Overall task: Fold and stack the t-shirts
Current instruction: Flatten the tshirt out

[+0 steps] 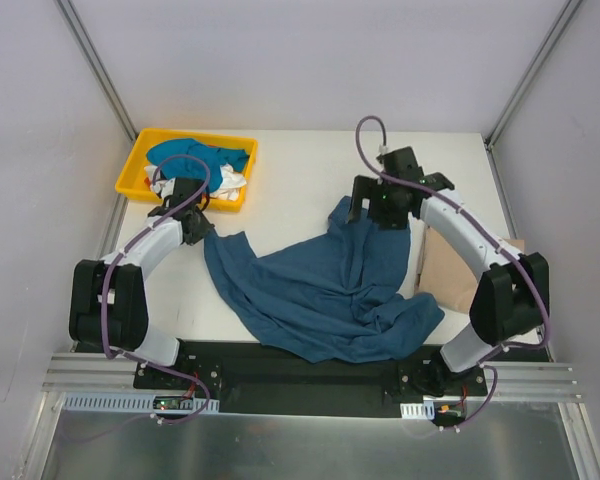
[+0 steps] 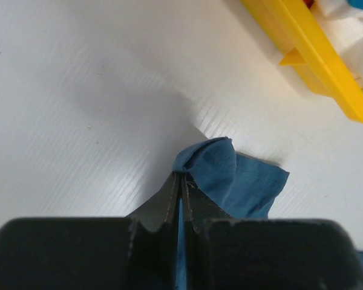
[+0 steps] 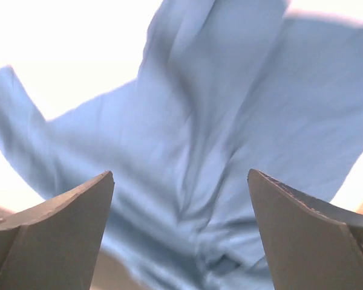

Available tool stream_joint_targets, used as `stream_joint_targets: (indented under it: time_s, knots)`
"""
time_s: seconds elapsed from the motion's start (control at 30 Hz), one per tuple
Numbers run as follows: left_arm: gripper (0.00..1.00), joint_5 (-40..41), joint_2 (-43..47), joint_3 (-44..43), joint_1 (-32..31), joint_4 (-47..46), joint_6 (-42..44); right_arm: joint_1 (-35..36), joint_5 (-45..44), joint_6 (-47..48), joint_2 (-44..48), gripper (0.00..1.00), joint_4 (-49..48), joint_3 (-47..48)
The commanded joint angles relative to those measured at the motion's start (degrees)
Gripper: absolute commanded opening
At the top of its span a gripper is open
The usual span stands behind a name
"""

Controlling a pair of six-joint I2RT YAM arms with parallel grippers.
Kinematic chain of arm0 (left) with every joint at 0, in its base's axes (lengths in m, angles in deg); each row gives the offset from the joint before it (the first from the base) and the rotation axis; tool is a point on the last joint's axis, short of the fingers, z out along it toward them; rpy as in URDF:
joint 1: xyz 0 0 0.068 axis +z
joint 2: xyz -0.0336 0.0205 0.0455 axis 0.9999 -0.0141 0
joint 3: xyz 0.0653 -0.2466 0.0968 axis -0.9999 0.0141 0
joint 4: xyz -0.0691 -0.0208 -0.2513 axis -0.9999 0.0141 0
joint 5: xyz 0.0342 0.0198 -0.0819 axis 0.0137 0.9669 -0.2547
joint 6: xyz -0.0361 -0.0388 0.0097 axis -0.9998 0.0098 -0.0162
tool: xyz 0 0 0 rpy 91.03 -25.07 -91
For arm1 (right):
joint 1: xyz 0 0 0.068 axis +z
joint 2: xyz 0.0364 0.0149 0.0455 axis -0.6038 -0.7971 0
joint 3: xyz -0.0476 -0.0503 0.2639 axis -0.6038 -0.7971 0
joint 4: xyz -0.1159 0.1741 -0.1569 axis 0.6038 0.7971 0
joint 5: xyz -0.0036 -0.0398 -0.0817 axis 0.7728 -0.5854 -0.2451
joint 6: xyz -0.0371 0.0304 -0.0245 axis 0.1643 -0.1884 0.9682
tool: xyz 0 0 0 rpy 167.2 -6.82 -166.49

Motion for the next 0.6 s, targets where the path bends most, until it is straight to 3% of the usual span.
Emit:
stream_joint_targets:
  time_s: [0.0, 0.13, 0.37, 0.57]
  knots:
    - [0.00, -0.3, 4.7, 2.5, 0.3, -0.3, 1.8, -3.2, -11.7, 3.9, -8.6, 0.97, 2.2, 11.7]
    - [0.00, -0.9, 7.1, 4.3, 0.3, -0.6, 2.6, -3.5, -14.7, 5.1, -19.8, 0.97, 2.9, 27.5]
    - [0.00, -0.9, 11.7, 6.1, 0.3, -0.5, 3.6, -3.2, -6.6, 9.1, -39.7, 0.96, 1.2, 45.9]
    - [0.00, -1.1, 12.5, 7.0, 0.3, -0.4, 3.5, -3.0, -2.9, 13.0, -49.9, 0.93, 0.7, 55.5]
